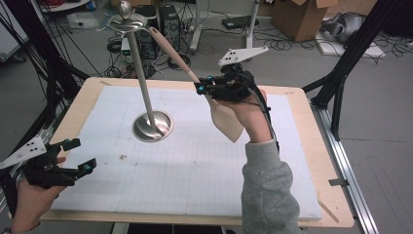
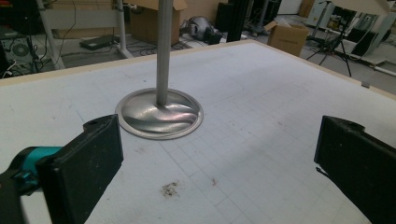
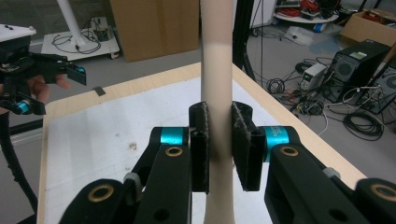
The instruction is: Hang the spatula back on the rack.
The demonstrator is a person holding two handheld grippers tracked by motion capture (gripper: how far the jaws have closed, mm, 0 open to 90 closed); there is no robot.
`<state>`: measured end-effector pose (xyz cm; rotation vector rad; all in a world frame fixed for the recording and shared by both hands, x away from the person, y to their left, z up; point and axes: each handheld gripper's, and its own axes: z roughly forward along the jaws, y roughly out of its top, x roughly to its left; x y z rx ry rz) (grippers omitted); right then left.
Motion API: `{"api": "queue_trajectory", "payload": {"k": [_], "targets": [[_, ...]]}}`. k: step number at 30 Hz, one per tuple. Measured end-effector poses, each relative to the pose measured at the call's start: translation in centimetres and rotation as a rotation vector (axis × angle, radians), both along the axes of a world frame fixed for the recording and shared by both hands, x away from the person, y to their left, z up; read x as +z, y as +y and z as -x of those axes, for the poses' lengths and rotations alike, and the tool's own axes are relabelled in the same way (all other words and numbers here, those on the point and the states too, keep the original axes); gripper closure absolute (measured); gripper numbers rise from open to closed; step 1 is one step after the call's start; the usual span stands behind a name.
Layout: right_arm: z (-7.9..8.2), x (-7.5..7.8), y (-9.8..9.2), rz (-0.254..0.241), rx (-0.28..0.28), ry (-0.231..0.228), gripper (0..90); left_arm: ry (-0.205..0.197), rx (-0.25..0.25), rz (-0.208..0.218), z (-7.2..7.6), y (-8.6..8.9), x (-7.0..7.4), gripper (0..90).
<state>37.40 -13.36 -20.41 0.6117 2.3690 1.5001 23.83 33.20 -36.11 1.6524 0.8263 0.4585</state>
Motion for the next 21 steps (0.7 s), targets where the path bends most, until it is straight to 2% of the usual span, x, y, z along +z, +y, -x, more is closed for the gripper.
{"api": "queue_trajectory", "payload": {"k": [9,21], "targets": [[-0.41,-0.15,0.1,-0.009,0.006,0.009,78.6,-0.004,0.001,0.003,0.11,0.16,0.04,1.7],[-0.96,-0.52,0.73,0.006,0.01,0.013,78.7,-0.009,0.009,0.014,0.28,0.58,0.16,1.7]]}}
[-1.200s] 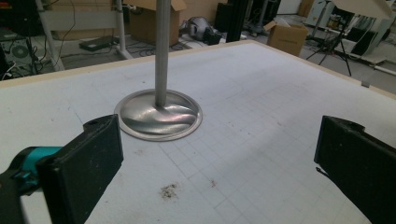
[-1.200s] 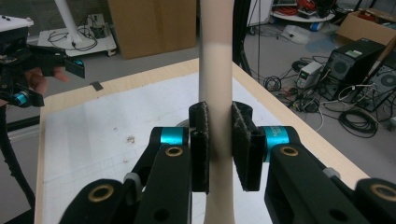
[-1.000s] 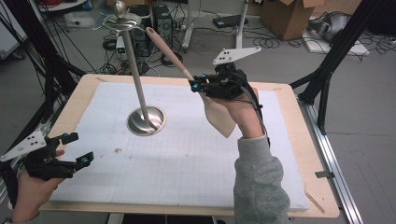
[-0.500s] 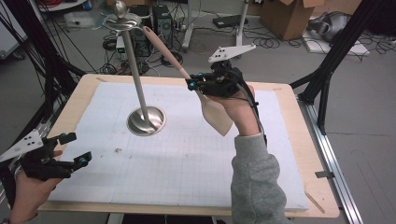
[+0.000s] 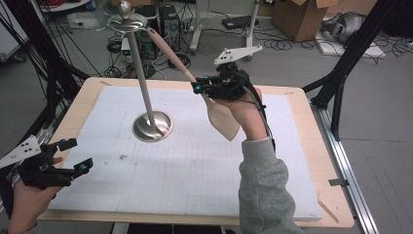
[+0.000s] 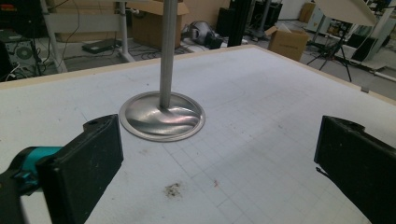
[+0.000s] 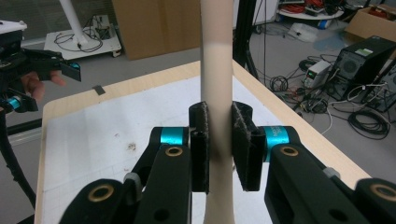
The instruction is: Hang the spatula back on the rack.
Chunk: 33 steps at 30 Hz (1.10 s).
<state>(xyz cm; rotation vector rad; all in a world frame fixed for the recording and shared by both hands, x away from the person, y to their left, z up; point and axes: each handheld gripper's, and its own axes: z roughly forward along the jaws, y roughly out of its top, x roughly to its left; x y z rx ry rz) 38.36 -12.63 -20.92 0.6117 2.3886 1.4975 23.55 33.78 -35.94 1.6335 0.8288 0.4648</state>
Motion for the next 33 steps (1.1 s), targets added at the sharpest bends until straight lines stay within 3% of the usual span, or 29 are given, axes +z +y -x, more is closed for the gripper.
{"api": "queue_trajectory", "payload": {"k": [15,33], "targets": [[-1.0,-1.0,1.5,0.029,0.015,0.016,78.7,0.002,0.022,-0.006,0.9,0.5,-0.2,1.7],[-2.4,-2.5,4.6,0.056,0.019,0.052,78.6,-0.002,0.005,0.007,0.9,0.5,-0.1,1.7]]}}
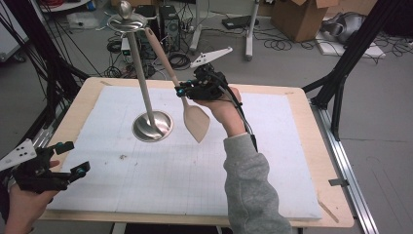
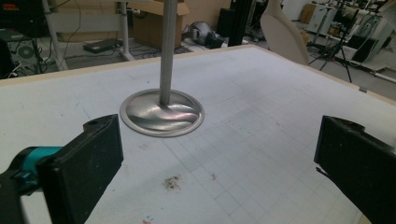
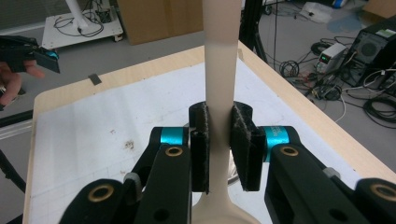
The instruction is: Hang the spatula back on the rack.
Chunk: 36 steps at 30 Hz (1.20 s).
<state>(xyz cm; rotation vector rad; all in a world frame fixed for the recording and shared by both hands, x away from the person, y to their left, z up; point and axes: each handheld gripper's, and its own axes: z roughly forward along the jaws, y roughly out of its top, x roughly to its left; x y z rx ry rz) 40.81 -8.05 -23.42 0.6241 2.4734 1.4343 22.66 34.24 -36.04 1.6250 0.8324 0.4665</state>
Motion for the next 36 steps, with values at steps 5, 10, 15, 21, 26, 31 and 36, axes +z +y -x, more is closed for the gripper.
{"api": "queue_trajectory", "payload": {"k": [5,10,15,21,26,31,36], "targets": [[-0.4,-0.5,0.9,-0.008,0.008,0.01,78.6,-0.003,-0.012,0.008,0.1,-0.2,0.1,1.7],[-0.9,-0.9,1.6,-0.018,0.017,0.018,78.6,-0.007,-0.006,0.018,0.3,0.0,0.2,1.8],[-1.2,-1.2,2.2,-0.027,0.026,0.024,78.5,-0.013,-0.01,0.022,0.4,0.0,0.4,1.7],[-1.5,-1.4,2.8,-0.027,0.027,0.026,78.4,-0.012,-0.009,0.02,0.4,0.0,0.4,1.7],[-1.8,-1.7,3.3,-0.034,0.024,0.017,78.3,-0.011,-0.007,0.019,0.3,0.0,0.4,1.7],[-2.0,-2.0,3.9,-0.047,0.029,0.012,78.3,-0.009,-0.005,0.017,0.3,0.1,0.3,1.7],[-2.2,-2.3,4.3,-0.055,0.027,0.009,78.2,-0.01,-0.003,0.019,0.4,0.1,0.3,1.7]]}}
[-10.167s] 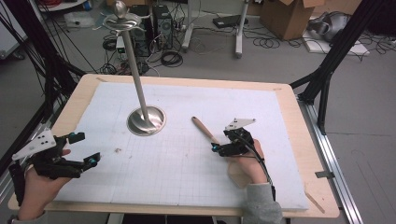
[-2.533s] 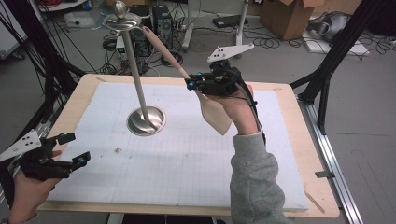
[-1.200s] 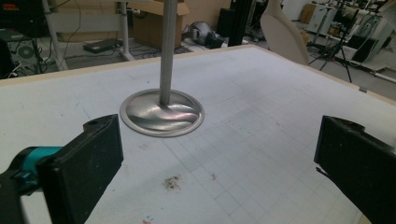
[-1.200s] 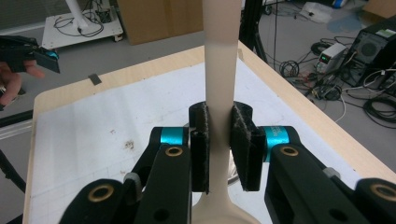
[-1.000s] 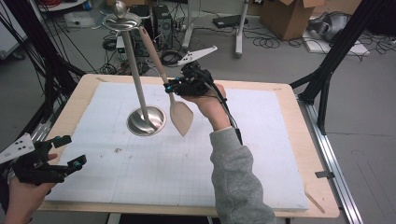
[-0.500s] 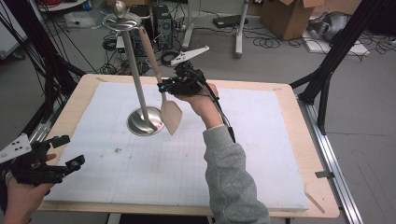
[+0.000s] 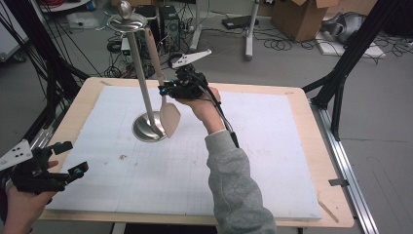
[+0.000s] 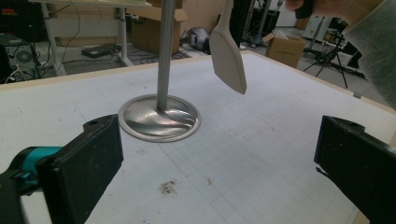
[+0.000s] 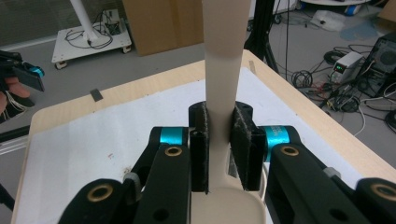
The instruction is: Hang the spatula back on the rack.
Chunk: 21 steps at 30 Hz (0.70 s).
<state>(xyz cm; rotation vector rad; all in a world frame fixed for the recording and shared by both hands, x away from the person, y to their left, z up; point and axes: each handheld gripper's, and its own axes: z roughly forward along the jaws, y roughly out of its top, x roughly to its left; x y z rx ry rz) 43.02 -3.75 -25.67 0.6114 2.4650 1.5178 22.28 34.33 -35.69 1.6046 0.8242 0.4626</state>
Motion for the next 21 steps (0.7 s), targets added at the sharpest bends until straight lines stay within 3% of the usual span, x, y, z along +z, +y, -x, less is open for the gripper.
{"api": "queue_trajectory", "payload": {"k": [16,21], "targets": [[-0.11,-0.38,0.49,-0.007,0.004,-0.021,76.1,0.003,0.0,-0.01,0.04,-0.14,-0.13,1.7],[0.22,-0.47,0.48,0.015,-0.004,-0.038,66.1,0.0,-0.001,-0.007,0.03,-0.18,-0.09,1.7]]}}
